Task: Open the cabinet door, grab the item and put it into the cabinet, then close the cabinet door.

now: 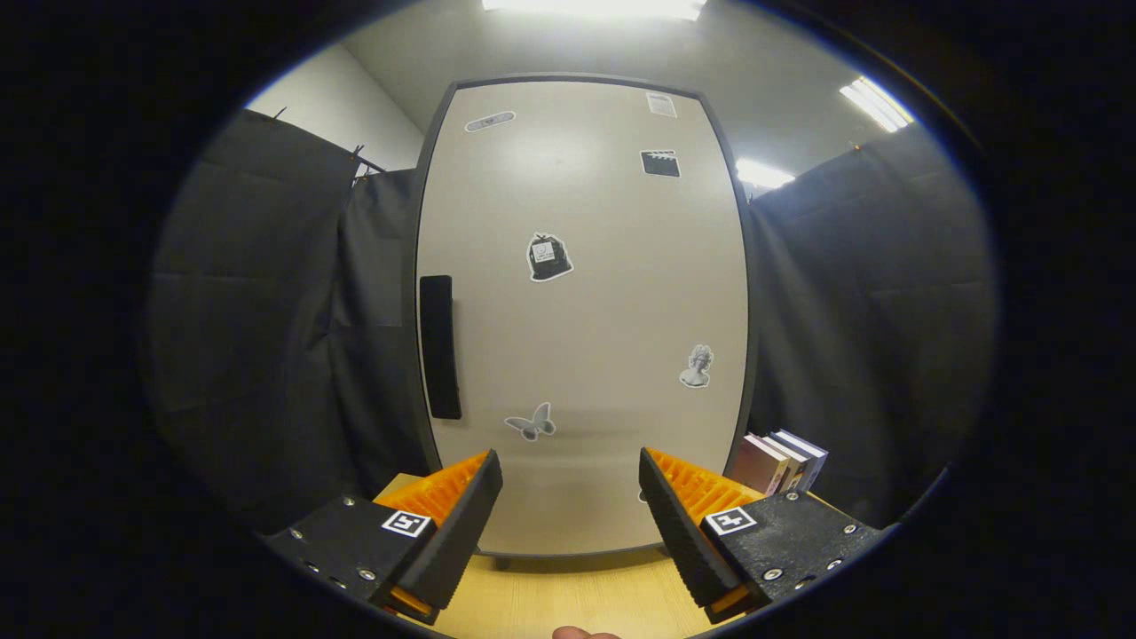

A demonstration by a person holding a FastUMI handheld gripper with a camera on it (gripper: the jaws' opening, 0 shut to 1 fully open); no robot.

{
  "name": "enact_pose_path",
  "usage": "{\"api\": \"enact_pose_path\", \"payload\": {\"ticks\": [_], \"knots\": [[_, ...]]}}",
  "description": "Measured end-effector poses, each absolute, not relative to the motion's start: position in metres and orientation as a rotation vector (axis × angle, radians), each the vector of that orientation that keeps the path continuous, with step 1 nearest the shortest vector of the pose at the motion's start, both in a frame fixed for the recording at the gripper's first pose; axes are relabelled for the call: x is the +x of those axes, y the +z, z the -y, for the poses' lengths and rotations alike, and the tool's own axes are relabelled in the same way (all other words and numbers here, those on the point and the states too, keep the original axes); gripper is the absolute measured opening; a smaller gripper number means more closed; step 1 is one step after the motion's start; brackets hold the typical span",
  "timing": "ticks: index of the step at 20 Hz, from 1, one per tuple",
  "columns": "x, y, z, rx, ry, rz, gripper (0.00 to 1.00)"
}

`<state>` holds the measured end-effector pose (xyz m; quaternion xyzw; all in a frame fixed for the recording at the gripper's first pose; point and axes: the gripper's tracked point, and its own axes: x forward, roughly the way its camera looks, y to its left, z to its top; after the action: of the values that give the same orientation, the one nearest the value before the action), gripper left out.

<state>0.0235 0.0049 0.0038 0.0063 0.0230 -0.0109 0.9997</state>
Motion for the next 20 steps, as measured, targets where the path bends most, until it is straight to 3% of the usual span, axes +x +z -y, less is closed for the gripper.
{"api": "enact_pose_path", "payload": {"ticks": [10,20], "knots": [[0.052,0.015,-0.053,0.037,0.049,-0.054,0.96],[0.122,0.030,-0.114,0.035,0.086,-0.051,0.95]]}}
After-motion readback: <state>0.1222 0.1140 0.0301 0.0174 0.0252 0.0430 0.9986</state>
